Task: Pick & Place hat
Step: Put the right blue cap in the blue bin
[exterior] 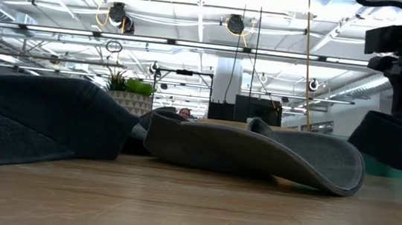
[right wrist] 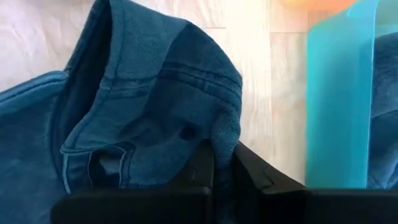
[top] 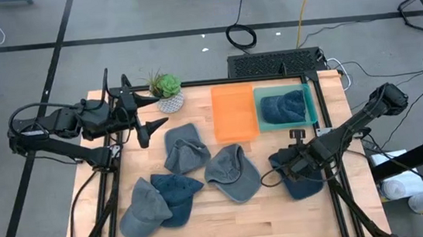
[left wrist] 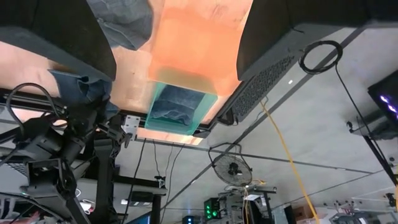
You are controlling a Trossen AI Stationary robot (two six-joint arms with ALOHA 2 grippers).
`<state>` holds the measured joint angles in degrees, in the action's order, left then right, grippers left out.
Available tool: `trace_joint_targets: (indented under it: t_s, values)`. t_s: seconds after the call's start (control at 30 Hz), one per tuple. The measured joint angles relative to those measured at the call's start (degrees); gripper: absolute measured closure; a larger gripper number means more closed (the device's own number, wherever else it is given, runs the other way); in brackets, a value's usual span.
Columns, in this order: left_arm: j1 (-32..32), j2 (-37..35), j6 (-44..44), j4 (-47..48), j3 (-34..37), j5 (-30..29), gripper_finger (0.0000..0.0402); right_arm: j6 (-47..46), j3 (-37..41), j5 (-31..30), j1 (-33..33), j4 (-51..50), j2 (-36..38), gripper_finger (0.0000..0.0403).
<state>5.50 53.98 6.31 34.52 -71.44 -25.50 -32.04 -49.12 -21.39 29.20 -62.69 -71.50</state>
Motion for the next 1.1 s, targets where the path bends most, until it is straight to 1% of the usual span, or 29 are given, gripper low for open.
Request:
trace_joint_targets:
  t_s: [0.1,0.23,0.33,0.47,0.7,0.93,1.1]
  values:
    - [0.0,0.0,0.0,0.0,0.0,0.0,0.0062,1.3,0.0,-0.5,-0.9,0.0,0.0,0.0393]
    - [0.0,0.0,-0.2,0.0,0.0,0.0,0.0062,1.5,0.0,-4.1,-2.1,0.0,0.0,0.0393]
    - [0.0,0.0,-0.2,0.0,0.0,0.0,0.0062,1.4,0.0,-5.1,-3.5,0.0,0.0,0.0393]
    - [0.0,0.0,-0.1,0.0,0.0,0.0,0.0062,1.1,0.0,-8.4,-5.0,0.3,0.0,0.0393]
    - [0.0,0.0,-0.1,0.0,0.0,0.0,0.0062,-2.4,-0.3,-12.4,-7.1,2.1,0.1,0.0393]
    - [0.0,0.0,-0.1,0.0,0.0,-0.1,0.0062,-2.8,-3.7,-18.9,-7.2,2.2,0.2,0.0393]
    - [0.0,0.0,-0.1,0.0,0.0,-0.6,0.0062,-0.9,-7.6,-20.8,-7.5,2.1,0.2,0.0393]
